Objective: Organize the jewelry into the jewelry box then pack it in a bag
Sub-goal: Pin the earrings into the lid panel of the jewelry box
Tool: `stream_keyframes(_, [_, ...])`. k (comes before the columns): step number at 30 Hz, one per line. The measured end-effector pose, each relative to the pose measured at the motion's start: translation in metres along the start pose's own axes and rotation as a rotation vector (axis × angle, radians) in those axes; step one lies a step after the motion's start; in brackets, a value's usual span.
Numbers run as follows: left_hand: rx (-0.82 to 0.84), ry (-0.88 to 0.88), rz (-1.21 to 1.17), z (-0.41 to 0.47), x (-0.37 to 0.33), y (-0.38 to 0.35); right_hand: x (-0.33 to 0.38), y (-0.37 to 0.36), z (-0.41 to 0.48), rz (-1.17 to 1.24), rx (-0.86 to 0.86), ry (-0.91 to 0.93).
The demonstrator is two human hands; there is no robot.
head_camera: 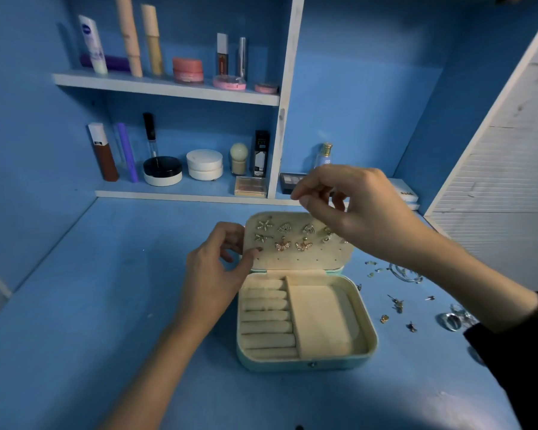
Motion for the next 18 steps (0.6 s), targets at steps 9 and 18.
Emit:
stream_keyframes(9, [-0.028,0.11,-0.121,0.007,0.01,-0.007,-0.024,-0.017,-0.029,0.083,0.061,-0.123])
stream_keyframes(18, [0.04,0.184,-0.176,0.005,0.02,-0.006,-0.064,-0.026,-0.061,0.019,0.17,-0.246])
Point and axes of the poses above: each hand's wrist, its own z-axis towards the middle knuckle, its own y-axis out of the back of the hand, x = y × z, the point moved 2 cm from there along z, towards the middle knuckle, and after that the axes turned 14 degrees about -z, right-handed, at the moved point
